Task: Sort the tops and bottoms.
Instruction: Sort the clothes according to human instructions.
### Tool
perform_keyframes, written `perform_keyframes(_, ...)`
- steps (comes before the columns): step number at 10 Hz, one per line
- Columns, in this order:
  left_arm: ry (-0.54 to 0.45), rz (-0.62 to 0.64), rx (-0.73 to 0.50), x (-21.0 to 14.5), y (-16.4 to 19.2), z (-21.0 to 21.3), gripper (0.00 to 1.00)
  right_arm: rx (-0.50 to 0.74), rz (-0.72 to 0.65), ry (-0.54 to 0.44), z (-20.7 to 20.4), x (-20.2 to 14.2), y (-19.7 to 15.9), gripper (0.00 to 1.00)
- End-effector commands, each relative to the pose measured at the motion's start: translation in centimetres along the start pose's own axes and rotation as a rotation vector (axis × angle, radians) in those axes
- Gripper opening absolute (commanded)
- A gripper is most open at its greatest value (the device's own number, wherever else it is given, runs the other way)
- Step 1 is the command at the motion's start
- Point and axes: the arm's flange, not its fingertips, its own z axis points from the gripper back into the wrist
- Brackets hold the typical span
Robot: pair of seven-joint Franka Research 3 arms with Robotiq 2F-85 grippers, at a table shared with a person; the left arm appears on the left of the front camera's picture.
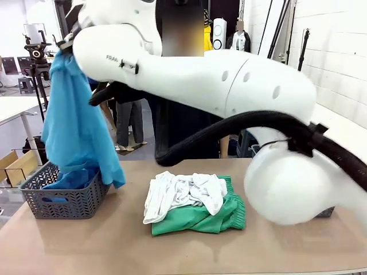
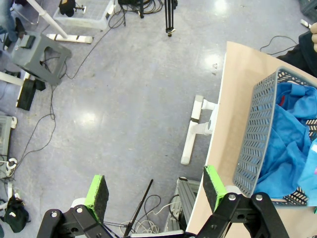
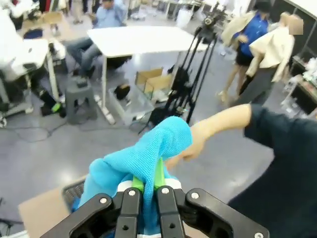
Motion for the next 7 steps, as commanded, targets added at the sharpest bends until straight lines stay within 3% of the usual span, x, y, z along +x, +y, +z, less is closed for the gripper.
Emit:
perform_keyframes(1,-0.002,-0.010,0.001,-0.1,0.3,0.1,1.00,0.160,-0.010,0.117,-23.4,22.8,-1.9,0.00)
perform_keyframes(2,-0.002,-0.010,0.001,-0.1,0.3,0.1,1.00,0.352,-0.047,0.164,-23.9,21.0,-1.9,0.00)
perform_keyframes(3,-0.002,-0.010,0.001,-0.1,0.3,0.1,1.00,0.061,-0.009,0.055,-1.2,-1.0,1.8,0.00)
perform_keyframes(7,-0.002,-0.010,0.001,-0.1,0.3,0.1,1.00,0.061,-0.009,0.055,-1.2,-1.0,1.8,0.00)
